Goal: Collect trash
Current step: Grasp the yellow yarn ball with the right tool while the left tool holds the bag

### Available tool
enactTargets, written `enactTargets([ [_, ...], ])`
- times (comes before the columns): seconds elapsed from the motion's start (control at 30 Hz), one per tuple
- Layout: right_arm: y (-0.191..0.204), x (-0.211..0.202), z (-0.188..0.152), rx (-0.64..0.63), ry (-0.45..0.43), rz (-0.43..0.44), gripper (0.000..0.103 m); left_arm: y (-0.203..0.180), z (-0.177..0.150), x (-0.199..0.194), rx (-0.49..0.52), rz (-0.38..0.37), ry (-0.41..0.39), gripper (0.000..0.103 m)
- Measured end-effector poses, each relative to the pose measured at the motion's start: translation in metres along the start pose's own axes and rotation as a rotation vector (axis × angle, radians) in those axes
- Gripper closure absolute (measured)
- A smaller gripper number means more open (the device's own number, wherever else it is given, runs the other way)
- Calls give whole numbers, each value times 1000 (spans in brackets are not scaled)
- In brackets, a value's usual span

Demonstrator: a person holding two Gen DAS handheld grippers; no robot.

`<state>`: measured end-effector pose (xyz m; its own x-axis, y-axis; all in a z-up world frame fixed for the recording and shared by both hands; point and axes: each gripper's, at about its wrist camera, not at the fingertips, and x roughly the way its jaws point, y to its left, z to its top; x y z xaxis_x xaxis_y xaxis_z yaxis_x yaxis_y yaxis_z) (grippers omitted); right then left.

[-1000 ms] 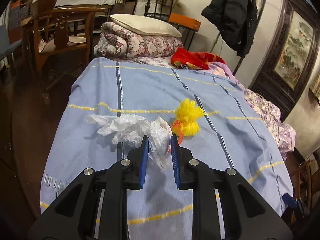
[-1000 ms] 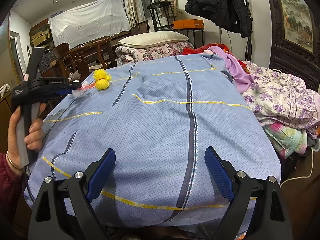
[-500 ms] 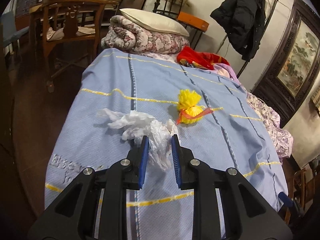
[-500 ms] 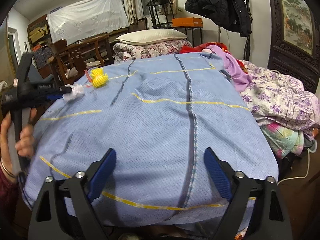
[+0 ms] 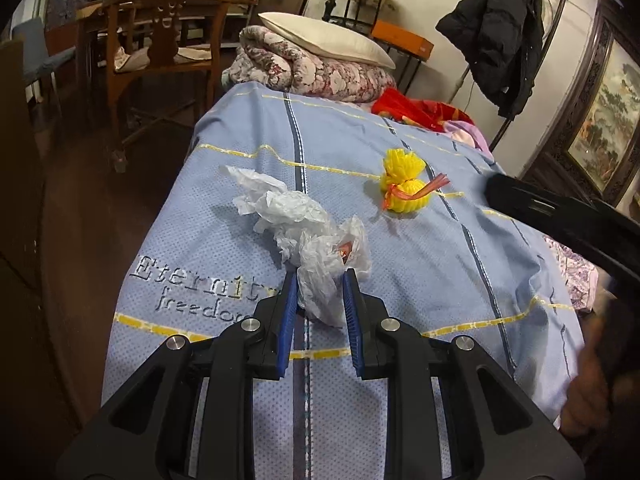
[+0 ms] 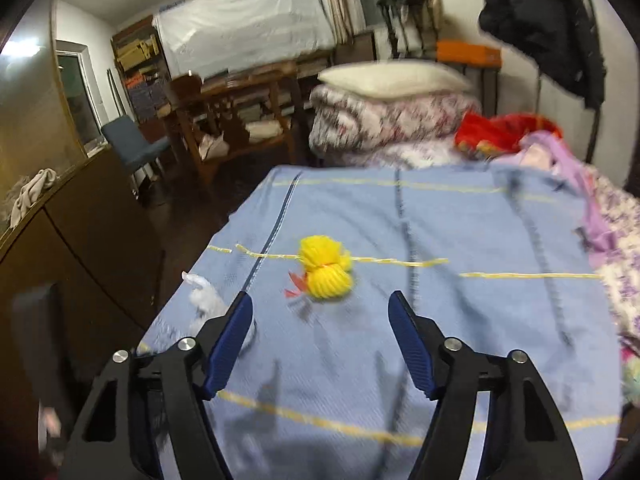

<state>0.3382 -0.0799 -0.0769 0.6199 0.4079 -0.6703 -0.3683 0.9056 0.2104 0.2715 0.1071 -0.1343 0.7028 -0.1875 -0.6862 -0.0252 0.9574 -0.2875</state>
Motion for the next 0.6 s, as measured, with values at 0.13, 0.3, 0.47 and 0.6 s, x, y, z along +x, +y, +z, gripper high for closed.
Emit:
enactTargets([
  [0.13, 3, 37, 11, 33, 75, -1, 39, 7, 2, 3, -39, -24, 19, 78],
  [0.3, 4, 63, 14, 56, 110, -34, 45, 4, 0, 2, -21, -10, 20, 78],
  [0.47, -3, 55, 10, 88, 79, -36, 75, 1, 1, 4, -17, -3, 30, 78],
  [0.6, -9, -6, -9, 113, -46, -43, 75, -4, 1, 6, 7, 23, 34, 78],
])
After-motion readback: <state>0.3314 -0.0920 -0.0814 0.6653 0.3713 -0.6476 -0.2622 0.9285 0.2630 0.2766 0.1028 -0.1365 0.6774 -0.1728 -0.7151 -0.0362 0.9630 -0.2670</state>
